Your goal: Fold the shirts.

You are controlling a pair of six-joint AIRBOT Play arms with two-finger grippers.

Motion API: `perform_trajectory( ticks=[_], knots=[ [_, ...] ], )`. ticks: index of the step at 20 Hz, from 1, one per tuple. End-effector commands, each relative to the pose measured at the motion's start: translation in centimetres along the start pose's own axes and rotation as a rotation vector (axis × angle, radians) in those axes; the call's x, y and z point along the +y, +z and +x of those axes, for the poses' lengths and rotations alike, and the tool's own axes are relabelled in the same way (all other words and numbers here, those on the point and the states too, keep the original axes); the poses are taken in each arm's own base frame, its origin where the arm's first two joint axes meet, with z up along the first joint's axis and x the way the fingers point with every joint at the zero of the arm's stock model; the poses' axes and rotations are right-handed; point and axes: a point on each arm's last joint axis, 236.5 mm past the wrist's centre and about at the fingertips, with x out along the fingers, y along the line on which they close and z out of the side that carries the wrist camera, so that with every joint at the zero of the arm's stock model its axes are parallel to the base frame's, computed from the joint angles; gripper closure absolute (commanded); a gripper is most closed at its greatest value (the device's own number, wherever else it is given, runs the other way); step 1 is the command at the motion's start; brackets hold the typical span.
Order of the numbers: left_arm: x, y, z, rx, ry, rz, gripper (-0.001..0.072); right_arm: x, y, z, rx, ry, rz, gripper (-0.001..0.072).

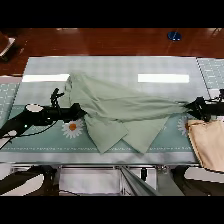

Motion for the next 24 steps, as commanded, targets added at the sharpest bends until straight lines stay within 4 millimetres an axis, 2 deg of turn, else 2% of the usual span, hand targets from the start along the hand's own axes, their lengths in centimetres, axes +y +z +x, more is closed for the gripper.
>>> perform_trajectory(
  ticks=[1, 2, 3, 4, 5, 7, 8, 10, 12, 13, 14, 15, 16, 17, 18, 20, 22, 24],
  knots=[
    [0.0, 0.0, 0.0, 0.001, -0.001, 0.0, 0.0688, 1.5, 0.7, 2.3, 0.031, 0.024, -0.017, 0.0305],
    [0.0, 0.0, 0.0, 0.001, -0.001, 0.0, 0.0688, 2.0, 0.8, 2.7, 0.04, 0.024, -0.03, 0.0325],
    [-0.1, 0.0, 0.0, 0.002, -0.002, 0.0, 0.0688, 2.6, 1.0, 3.0, 0.044, 0.026, -0.044, 0.0443],
    [-0.1, 0.1, 0.0, -0.001, -0.003, 0.001, 0.0688, 3.4, 1.1, 3.0, 0.044, 0.032, -0.067, 0.0597],
    [-0.4, 0.3, -0.2, -0.003, -0.009, 0.006, 0.0688, 4.2, 1.3, 2.7, 0.048, 0.041, -0.108, 0.0693],
    [-2.7, 1.7, -1.2, -0.016, -0.057, 0.039, 0.0688, 7.1, 2.1, 0.9, 0.058, 0.074, -0.187, 0.0694],
    [-4.5, 3.5, -2.3, -0.056, -0.086, 0.072, 0.0688, 9.0, 2.9, -0.5, 0.039, 0.089, -0.236, 0.0695],
    [-9.7, 8.8, -6.5, -0.206, -0.157, 0.169, 0.0688, 14.5, 5.6, -5.2, -0.081, 0.125, -0.338, 0.0695],
    [-16.7, 14.0, -13.1, -0.387, -0.242, 0.285, 0.0688, 22.1, 7.5, -12.1, -0.258, 0.175, -0.467, 0.0695],
    [-20.7, 16.0, -17.2, -0.482, -0.287, 0.366, 0.0688, 25.7, 7.7, -15.8, -0.35, 0.207, -0.525, 0.0695],
    [-24.4, 17.0, -21.0, -0.559, -0.329, 0.438, 0.0688, 29.3, 7.3, -19.8, -0.441, 0.238, -0.591, 0.0695],
    [-28.2, 17.3, -25.2, -0.631, -0.37, 0.525, 0.0688, 32.6, 6.3, -24.1, -0.534, 0.269, -0.657, 0.0695],
    [-31.3, 16.9, -28.9, -0.686, -0.404, 0.6, 0.0688, 35.1, 4.7, -28.0, -0.614, 0.298, -0.71, 0.0695],
    [-34.1, 16.0, -32.4, -0.734, -0.433, 0.672, 0.0688, 37.0, 2.6, -31.9, -0.689, 0.322, -0.764, 0.0695],
    [-36.1, 14.9, -35.3, -0.774, -0.447, 0.732, 0.0688, 38.0, 0.4, -35.2, -0.755, 0.328, -0.809, 0.0695],
    [-38.2, 12.5, -40.1, -0.846, -0.417, 0.825, 0.0688, 37.7, -3.5, -39.5, -0.853, 0.289, -0.858, 0.0694],
    [-38.4, 10.4, -43.9, -0.931, -0.327, 0.882, 0.0688, 36.0, -7.1, -42.6, -0.929, 0.188, -0.893, 0.0695],
    [-37.6, 8.3, -47.7, -1.049, -0.198, 0.92, 0.0688, 34.5, -10.4, -45.9, -1.035, 0.102, -0.903, 0.0694]
  ],
)
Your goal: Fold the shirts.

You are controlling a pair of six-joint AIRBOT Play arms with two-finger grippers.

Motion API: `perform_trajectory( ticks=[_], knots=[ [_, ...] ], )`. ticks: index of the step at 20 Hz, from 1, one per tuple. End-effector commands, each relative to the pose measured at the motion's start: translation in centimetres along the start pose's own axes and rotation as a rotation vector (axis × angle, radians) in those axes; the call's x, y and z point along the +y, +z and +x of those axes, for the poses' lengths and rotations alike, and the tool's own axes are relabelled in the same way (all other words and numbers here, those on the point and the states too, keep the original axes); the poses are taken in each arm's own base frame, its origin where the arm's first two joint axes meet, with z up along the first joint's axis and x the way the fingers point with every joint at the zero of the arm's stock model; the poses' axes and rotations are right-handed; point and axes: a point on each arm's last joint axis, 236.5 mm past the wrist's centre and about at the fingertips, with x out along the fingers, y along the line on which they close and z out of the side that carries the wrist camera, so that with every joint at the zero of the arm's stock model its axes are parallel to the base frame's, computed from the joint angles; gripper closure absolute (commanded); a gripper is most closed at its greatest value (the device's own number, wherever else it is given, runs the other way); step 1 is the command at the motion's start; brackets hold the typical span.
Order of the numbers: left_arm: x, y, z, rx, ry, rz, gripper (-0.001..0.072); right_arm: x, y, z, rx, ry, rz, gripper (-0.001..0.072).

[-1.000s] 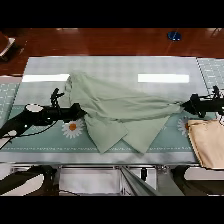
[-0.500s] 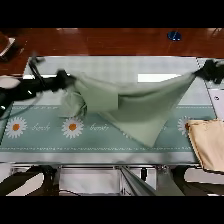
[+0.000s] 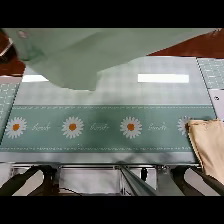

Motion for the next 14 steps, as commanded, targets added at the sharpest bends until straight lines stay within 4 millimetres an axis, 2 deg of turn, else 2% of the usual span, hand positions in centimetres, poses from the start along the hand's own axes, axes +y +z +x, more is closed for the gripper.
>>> perform_trajectory(
  ticks=[1, 4, 6, 9, 11, 12, 14],
  knots=[
    [-2.6, 4.0, -6.8, -0.08, 0.188, 0.216, 0.0688, 2.4, 1.2, -8.8, -0.109, -0.148, -0.112, 0.0694],
    [-3.8, 4.0, -12.5, -0.08, 0.406, 0.382, 0.0688, 4.0, 0.0, -13.2, -0.124, -0.204, -0.145, 0.0694],
    [-4.7, 3.4, -16.1, -0.079, 0.539, 0.424, 0.0688, 4.6, -1.8, -14.7, -0.098, -0.208, -0.158, 0.0694],
    [-5.9, 1.4, -20.3, -0.074, 0.645, 0.451, 0.0688, 3.3, -5.9, -16.1, 0.012, -0.241, -0.156, 0.0695],
    [-5.2, -1.2, -21.1, -0.034, 0.653, 0.401, 0.0688, 1.6, -8.3, -16.1, 0.099, -0.282, -0.15, 0.0694],
    [-3.9, -3.4, -20.8, 0.014, 0.653, 0.343, 0.0688, 0.9, -9.4, -15.6, 0.151, -0.296, -0.147, 0.0695],
    [0.1, -8.6, -19.8, 0.174, 0.675, 0.215, 0.0688, -0.1, -11.7, -13.4, 0.239, -0.294, -0.139, 0.0694]
  ],
)
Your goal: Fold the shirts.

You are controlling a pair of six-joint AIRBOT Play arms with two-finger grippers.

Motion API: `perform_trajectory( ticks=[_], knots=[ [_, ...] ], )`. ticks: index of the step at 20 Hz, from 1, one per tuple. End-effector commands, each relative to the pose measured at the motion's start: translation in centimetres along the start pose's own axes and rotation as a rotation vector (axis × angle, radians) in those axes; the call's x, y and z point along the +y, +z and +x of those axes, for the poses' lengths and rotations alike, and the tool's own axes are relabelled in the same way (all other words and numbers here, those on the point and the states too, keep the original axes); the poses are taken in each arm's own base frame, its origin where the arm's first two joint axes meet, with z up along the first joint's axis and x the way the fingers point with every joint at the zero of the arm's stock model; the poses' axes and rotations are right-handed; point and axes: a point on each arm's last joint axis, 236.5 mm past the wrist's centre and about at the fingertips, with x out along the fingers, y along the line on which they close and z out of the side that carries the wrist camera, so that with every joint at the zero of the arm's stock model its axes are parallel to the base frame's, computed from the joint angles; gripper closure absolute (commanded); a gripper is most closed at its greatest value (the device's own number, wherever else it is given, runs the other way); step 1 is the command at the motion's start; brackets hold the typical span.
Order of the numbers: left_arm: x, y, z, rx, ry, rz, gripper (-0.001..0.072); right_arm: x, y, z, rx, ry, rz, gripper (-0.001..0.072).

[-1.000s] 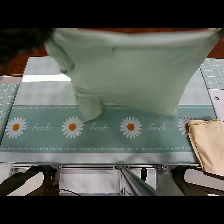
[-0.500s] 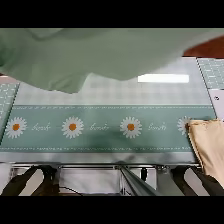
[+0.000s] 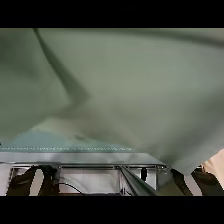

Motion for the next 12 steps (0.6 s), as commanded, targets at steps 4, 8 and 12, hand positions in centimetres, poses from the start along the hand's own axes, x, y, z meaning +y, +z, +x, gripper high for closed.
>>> perform_trajectory(
  ticks=[4, 8, 12],
  knots=[
    [3.2, -17.5, 9.2, 0.476, -0.004, -0.23, 0.0688, -2.1, -9.8, 10.9, 0.33, -0.056, 0.032, 0.0695],
    [1.9, -25.1, 20.3, 0.636, -0.129, -0.37, 0.0688, -2.0, -14.9, 23.6, 0.5, -0.027, 0.053, 0.0695],
    [-1.1, -32.2, 31.1, 0.742, -0.172, -0.391, 0.0688, -0.9, -20.3, 35.1, 0.633, 0.029, 0.107, 0.0695]
  ],
)
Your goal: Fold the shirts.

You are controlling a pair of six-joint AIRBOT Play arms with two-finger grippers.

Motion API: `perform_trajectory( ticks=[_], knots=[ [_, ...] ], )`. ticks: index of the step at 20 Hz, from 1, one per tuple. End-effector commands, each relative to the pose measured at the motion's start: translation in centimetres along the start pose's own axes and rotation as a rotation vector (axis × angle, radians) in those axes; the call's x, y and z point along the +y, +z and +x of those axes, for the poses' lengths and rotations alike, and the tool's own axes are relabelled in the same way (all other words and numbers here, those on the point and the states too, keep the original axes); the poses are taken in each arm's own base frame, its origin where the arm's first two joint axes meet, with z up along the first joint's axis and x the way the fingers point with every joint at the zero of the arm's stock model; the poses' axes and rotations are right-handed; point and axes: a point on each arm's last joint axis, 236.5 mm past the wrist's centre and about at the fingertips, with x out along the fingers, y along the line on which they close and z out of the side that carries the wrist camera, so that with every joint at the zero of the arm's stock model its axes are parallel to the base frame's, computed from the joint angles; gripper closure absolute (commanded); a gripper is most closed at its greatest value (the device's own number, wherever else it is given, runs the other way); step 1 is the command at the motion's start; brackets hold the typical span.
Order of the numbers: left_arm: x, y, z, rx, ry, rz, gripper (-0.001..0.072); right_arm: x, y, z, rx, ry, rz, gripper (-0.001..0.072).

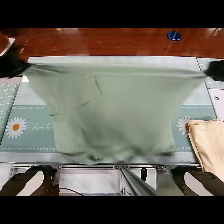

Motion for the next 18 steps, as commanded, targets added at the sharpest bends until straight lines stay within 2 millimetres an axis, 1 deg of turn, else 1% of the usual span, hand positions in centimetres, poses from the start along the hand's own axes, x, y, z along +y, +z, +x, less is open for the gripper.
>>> perform_trajectory(
  ticks=[1, 2, 3, 5, 6, 7, 9, 11, 12, 14, 15, 16, 18],
  knots=[
    [0.1, 0.4, 11.6, 0.069, -0.031, -0.059, 0.0688, 1.8, 1.0, 11.2, 0.1, 0.084, 0.036, 0.0695],
    [0.5, 1.2, 14.1, 0.074, -0.028, -0.087, 0.0688, 1.9, 1.7, 13.3, 0.118, 0.091, 0.041, 0.0695],
    [1.0, 1.8, 16.1, 0.082, -0.024, -0.115, 0.0688, 1.9, 2.5, 15.4, 0.133, 0.092, 0.043, 0.0695],
    [1.9, 2.7, 19.4, 0.095, -0.017, -0.172, 0.0688, 1.5, 4.4, 18.5, 0.147, 0.105, 0.072, 0.0695],
    [2.4, 2.8, 20.9, 0.104, -0.015, -0.195, 0.0688, 1.4, 5.3, 19.6, 0.149, 0.128, 0.099, 0.0695],
    [2.6, 2.3, 22.2, 0.122, -0.011, -0.217, 0.0688, 1.4, 6.1, 20.5, 0.147, 0.158, 0.132, 0.0695],
    [2.7, 0.8, 23.8, 0.165, -0.012, -0.224, 0.0688, 1.7, 7.5, 21.9, 0.134, 0.235, 0.21, 0.0695],
    [2.6, -0.3, 24.3, 0.201, -0.012, -0.213, 0.0688, 2.0, 7.6, 22.6, 0.141, 0.289, 0.244, 0.0694],
    [2.8, -0.3, 24.1, 0.207, -0.012, -0.216, 0.0688, 2.2, 7.1, 22.7, 0.16, 0.306, 0.243, 0.0694],
    [3.0, -0.7, 23.1, 0.238, -0.014, -0.193, 0.0687, 2.4, 5.7, 22.4, 0.214, 0.322, 0.185, 0.0694],
    [3.2, -1.4, 22.3, 0.282, -0.022, -0.146, 0.0687, 2.7, 4.6, 22.0, 0.258, 0.333, 0.155, 0.0694],
    [3.5, -2.7, 21.5, 0.344, -0.03, -0.108, 0.0687, 2.6, 3.4, 21.7, 0.311, 0.334, 0.137, 0.0694],
    [4.2, -5.6, 19.8, 0.49, -0.05, -0.072, 0.0687, 2.0, 0.3, 20.7, 0.445, 0.316, 0.095, 0.0694]
  ],
)
